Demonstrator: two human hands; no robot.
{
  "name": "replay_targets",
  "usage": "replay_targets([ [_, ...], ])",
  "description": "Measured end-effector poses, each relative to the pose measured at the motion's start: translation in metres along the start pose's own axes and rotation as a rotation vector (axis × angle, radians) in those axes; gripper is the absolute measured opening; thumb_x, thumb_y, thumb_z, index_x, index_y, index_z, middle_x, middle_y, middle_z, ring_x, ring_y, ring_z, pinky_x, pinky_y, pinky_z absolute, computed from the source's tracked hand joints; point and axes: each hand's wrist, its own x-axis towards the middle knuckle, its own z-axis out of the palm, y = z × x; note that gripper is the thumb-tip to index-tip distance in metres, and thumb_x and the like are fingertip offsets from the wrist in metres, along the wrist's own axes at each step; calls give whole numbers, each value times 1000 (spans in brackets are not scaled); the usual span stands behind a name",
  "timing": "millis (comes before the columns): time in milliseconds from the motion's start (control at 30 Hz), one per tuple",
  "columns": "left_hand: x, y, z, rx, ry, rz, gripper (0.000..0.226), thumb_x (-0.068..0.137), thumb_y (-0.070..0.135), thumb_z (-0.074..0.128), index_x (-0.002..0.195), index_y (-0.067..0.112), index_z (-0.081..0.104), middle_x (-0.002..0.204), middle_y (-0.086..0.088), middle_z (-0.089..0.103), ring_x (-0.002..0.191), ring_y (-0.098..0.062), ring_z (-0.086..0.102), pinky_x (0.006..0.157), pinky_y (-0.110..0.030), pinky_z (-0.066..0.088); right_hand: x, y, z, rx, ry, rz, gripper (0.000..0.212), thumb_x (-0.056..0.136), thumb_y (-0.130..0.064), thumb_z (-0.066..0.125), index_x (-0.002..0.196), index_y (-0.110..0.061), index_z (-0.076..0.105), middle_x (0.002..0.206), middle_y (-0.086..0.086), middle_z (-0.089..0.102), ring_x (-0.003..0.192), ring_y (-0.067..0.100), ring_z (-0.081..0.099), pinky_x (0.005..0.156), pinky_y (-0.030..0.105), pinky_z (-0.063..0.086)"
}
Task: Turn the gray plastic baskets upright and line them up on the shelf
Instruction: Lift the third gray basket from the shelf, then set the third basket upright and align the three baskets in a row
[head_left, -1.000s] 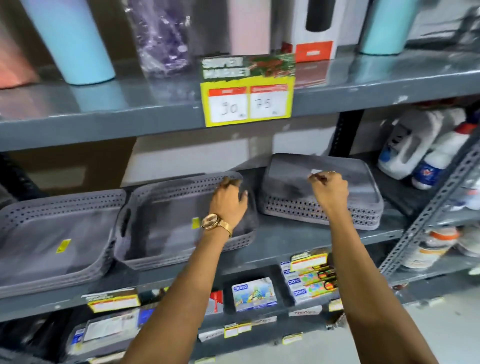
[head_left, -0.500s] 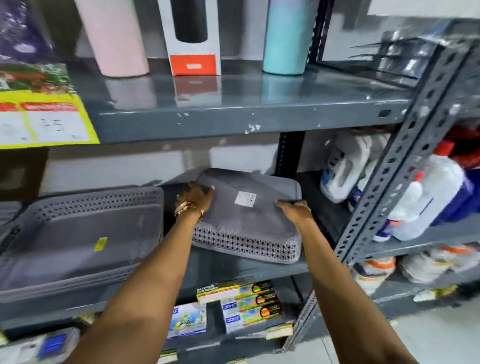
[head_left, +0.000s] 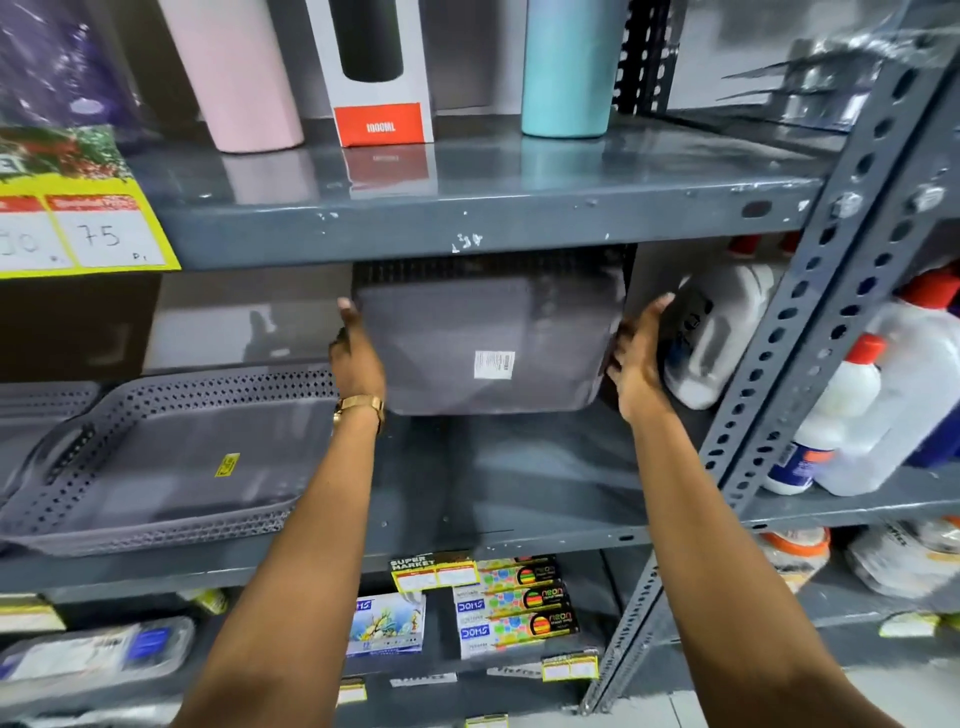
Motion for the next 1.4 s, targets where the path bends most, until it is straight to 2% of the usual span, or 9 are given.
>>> replay_targets([
  [100,4,-5,-19,-93,-74,-181,107,61,90,22,133,18,54,144,-10,51,129,-30,49,112,-48,36,2,12,-11,108,-43,17,94,76,-82,15,142,-19,37,151,8,39,139,28,36,116,48,26],
  [200,7,-14,-35,-81,-151,-270,126,45,99,26,142,21,45,150,-12,43,138,-34,40,117,-55,25,4,25,-23,118,-65,64,97,71,-86,28,142,-22,41,145,6,48,134,27,43,113,51,30],
  [267,7,-19,-44,4,-153,-299,116,49,95,39,139,22,47,146,-8,49,135,-32,44,116,-53,27,6,32,-31,88,-74,120,95,69,-82,43,141,-20,43,144,7,48,133,28,43,113,49,31],
  [367,0,-24,-51,208,-151,-247,45,80,61,55,96,18,54,94,3,60,92,-12,52,91,-30,37,6,39,-35,4,-63,161,83,73,-65,61,137,-15,48,141,8,51,128,29,48,109,49,36],
  [467,-5,-34,-52,585,-201,-129,18,88,21,58,95,5,63,94,-15,64,96,-31,61,79,-32,42,6,44,-33,-265,47,163,73,78,-54,64,134,-12,47,120,3,55,116,28,54,91,41,46],
  [633,-37,-41,-53,1085,-167,39,32,86,3,56,117,-3,55,113,-31,63,105,-48,60,91,-48,51,0,62,-29,-556,120,12,42,87,-29,60,122,-6,54,125,16,58,115,32,55,84,31,41],
  [967,-57,-50,-51,1386,-97,246,40,76,7,73,113,-4,63,134,-21,41,113,-42,48,97,-46,48,-20,73,-26,-924,196,-73,34,90,-6,47,124,-6,46,123,23,58,108,41,58,81,41,48],
  [1233,-52,-42,-77,1337,-47,329,37,85,25,57,118,6,58,129,-22,49,120,-43,43,96,-52,41,-47,76,3,-1448,163,-335,73,92,-37,48,149,-5,17,159,18,12,146,39,-10,117,53,-6],
  [1400,-38,-35,-136,1272,-4,418,43,89,22,54,128,6,51,124,-24,54,114,-42,49,99,-51,42,-96,105,54,-1325,-193,-442,63,92,-49,45,134,-3,42,146,19,41,146,35,11,116,51,23],
])
